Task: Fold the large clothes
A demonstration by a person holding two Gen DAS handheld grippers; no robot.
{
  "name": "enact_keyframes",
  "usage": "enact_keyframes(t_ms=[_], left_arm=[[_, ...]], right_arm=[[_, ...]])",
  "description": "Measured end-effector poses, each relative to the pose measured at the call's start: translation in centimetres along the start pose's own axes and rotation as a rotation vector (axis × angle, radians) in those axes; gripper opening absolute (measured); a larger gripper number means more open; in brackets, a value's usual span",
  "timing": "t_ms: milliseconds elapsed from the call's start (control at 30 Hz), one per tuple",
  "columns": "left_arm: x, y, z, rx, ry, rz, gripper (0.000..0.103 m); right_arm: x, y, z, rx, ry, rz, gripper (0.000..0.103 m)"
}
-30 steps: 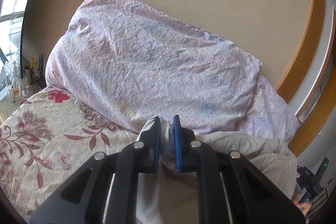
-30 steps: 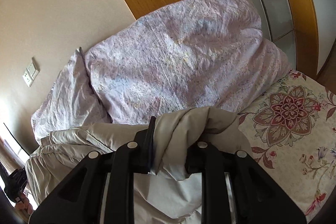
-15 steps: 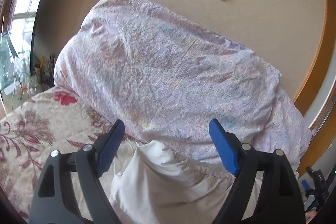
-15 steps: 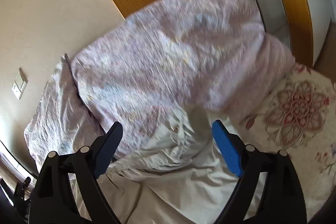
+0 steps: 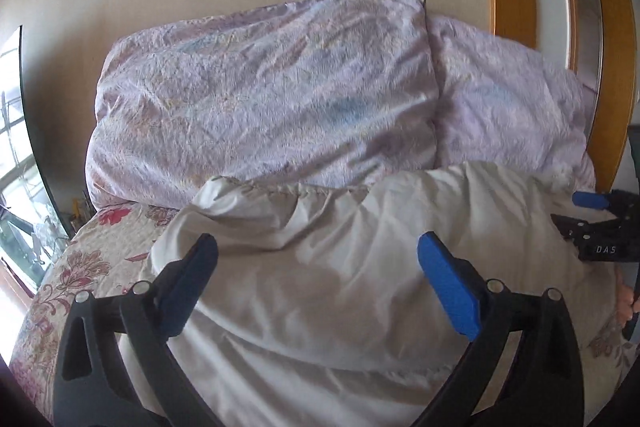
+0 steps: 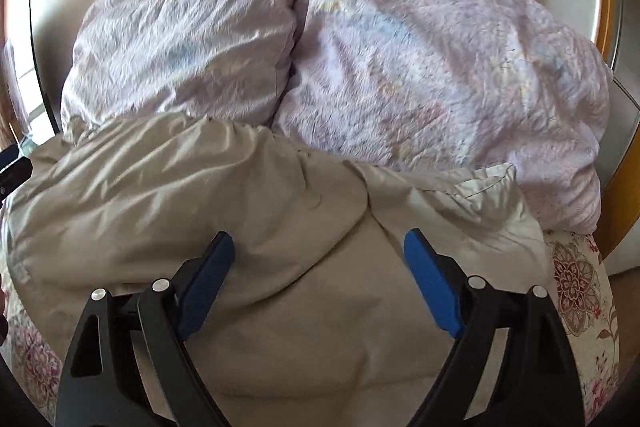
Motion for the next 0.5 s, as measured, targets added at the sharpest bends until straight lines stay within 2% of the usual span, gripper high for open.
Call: enact_keyframes(t_ms=[100, 233, 333, 500], left_arm=[[-2.6, -0.5, 0.9, -0.035, -0.096, -0.028, 0.1], [-6.0, -2.0, 0.6, -0.012, -0.2, -0.083, 0.1], [-8.9, -2.0, -0.3, 0.048, -0.201, -0.168, 0.101], [-10.8, -1.6, -0.2, 0.047, -0.225, -0.162, 0.101]], right_arm=[[-1.9, -0.7, -0.1, -0.026, 0.037, -0.029, 0.089], [-5.5, -1.5, 1.6, -0.145, 0.069, -0.1, 0.09], [-6.9, -0.9, 2.7, -0.23, 0.068, -0.092, 0.091], [-7.9, -0.3, 2.4, -0.249, 0.117, -0.083, 0.093]])
Point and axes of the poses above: each gripper's, at about its wrist camera, not at the fingertips, and x roughly against the way its jaws point, z to its right, y to its underside, the point moved 3 cm from there along -x, roughly the way its jaws point, and after that the axes turned 6 degrees about -z, right-handed, at the moved point
